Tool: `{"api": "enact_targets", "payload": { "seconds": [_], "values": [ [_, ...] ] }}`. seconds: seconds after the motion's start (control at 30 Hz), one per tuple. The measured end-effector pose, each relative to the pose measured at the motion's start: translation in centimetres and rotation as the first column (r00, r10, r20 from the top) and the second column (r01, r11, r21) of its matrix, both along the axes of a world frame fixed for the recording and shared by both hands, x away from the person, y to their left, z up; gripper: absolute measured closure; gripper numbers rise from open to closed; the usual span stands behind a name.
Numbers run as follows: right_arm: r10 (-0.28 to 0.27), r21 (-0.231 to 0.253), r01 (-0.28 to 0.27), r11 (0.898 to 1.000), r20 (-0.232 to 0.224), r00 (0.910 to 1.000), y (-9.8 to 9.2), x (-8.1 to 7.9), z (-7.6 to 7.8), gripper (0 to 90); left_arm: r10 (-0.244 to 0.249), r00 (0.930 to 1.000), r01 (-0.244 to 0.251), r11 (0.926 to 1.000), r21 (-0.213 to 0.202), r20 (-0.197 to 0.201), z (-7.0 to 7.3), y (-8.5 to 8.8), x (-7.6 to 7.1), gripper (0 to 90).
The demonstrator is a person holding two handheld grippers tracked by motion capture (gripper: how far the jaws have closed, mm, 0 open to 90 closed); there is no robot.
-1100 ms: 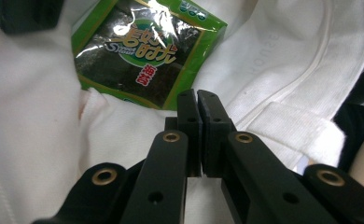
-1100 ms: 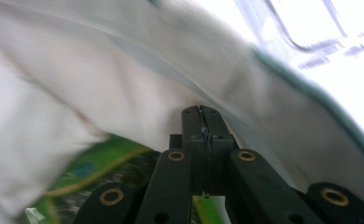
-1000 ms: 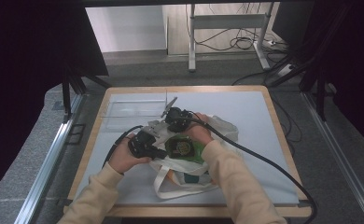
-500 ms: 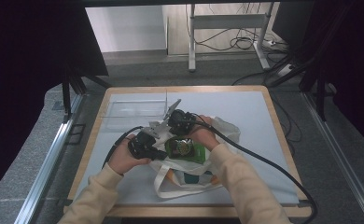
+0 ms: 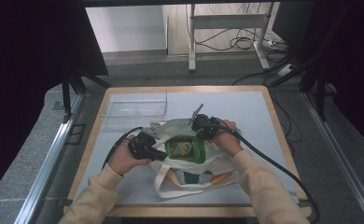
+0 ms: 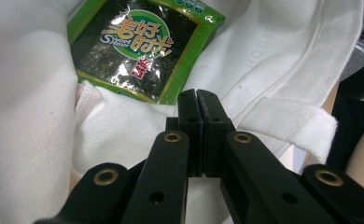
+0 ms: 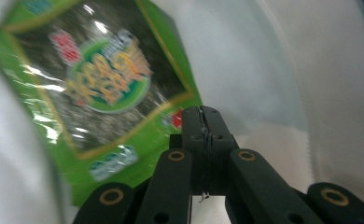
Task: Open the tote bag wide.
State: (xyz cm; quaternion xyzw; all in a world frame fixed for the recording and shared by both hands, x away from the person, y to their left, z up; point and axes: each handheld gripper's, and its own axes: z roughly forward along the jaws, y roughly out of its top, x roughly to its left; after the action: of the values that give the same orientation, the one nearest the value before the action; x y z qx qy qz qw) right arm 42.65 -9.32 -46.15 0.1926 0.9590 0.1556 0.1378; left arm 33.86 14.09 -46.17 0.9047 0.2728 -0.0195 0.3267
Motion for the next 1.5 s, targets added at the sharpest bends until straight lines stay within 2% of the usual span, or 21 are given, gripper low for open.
{"api": "enact_targets", "payload": {
  "seconds": [0.13,0.2,0.33,0.53,1.03,1.2,1.5],
  "values": [
    [-0.017,-0.042,0.018,0.999,0.020,0.9997,0.0,0.7,-1.0,88.8,-0.001,1.0000,0.001,1.0000,-0.001,-0.005,-0.1,0.1,0.0,90.0],
    [-0.020,-0.066,0.023,0.998,0.052,0.9985,0.1,1.0,-1.3,88.9,0.003,0.9999,-0.003,1.0000,-0.007,-0.011,-0.1,0.1,0.0,90.0],
    [-0.033,-0.072,0.038,0.997,0.064,0.9974,0.0,1.6,-1.4,89.0,0.002,0.9998,-0.002,1.0000,-0.002,-0.018,-0.1,0.3,0.0,89.9],
    [-0.067,-0.029,0.068,0.997,0.058,0.9961,-0.2,2.4,-1.1,89.0,0.003,0.9998,-0.003,1.0000,-0.005,-0.021,-0.1,0.4,0.0,90.0],
    [-0.073,-0.005,0.073,0.997,0.037,0.9966,-0.3,2.4,-1.0,89.0,-0.008,0.9996,0.008,1.0000,0.002,-0.028,-0.2,0.5,-0.1,90.0],
    [-0.043,0.029,0.042,0.999,0.028,0.9987,-0.3,1.6,-0.3,88.9,-0.006,0.9997,0.006,1.0000,0.001,-0.025,-0.3,0.6,0.0,89.9],
    [-0.029,0.100,0.027,0.995,0.014,0.9995,-1.1,0.0,1.0,88.9,0.001,0.9997,-0.001,1.0000,-0.009,-0.025,-0.3,0.5,0.0,89.9]
  ]
}}
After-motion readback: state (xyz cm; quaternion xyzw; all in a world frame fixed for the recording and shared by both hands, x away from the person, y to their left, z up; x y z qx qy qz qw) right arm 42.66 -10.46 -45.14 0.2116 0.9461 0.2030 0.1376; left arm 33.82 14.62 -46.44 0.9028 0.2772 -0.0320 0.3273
